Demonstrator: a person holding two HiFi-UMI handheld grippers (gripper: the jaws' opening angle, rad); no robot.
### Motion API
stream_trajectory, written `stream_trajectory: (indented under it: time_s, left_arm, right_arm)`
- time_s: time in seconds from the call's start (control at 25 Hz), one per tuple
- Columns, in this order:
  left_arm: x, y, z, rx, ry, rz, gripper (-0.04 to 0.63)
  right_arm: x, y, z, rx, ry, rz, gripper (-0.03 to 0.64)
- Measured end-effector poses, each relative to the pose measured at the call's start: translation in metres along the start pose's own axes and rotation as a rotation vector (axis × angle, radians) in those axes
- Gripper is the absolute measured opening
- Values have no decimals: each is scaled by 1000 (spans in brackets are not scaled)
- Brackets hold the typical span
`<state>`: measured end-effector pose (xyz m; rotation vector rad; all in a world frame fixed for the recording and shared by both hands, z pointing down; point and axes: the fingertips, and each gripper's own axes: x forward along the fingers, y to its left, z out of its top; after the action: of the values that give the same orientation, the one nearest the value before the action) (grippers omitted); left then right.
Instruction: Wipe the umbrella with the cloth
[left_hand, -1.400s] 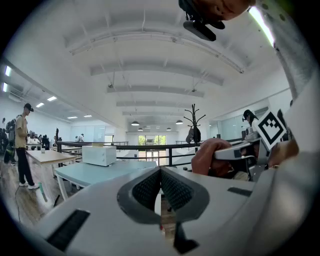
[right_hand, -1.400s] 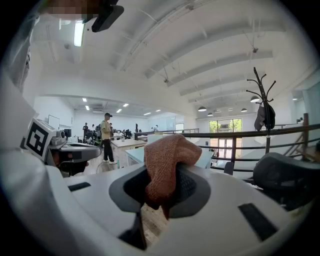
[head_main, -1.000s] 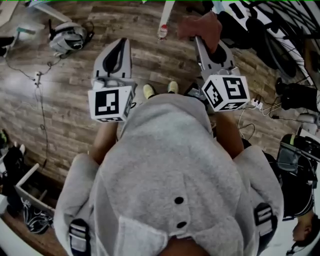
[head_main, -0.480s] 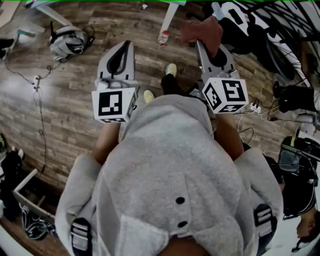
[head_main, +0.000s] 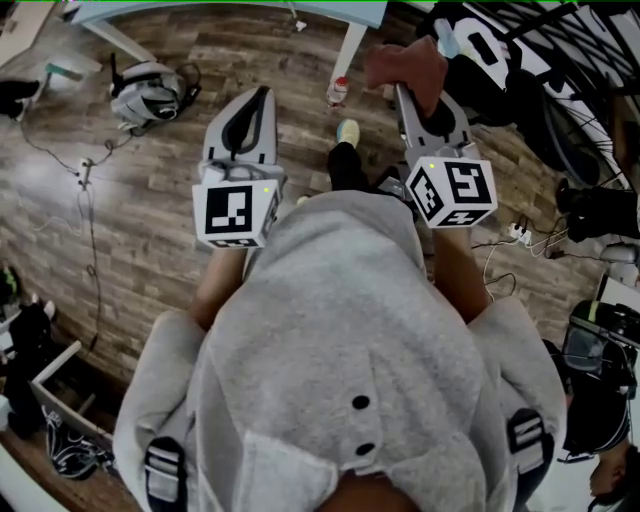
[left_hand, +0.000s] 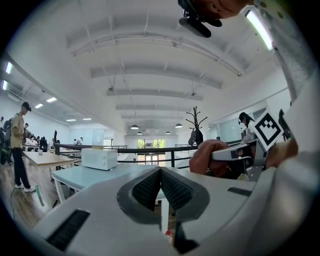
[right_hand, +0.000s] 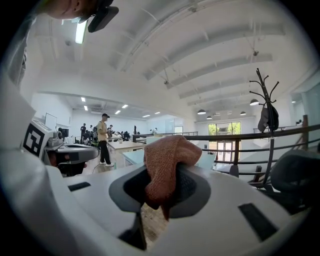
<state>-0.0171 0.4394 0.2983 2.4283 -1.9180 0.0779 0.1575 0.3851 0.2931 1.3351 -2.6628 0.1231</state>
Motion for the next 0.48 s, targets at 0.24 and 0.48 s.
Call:
stream_trajectory:
  time_s: [0.24,0.48]
  left_arm:
    - [52,6,-3,-8,27,-15,15]
    - [110,17,-8,-18,56,-29,15]
  right_arm:
    - [39,-34,-3,23,15,-6,81]
    - [83,-72,-3,30,37,-22,81]
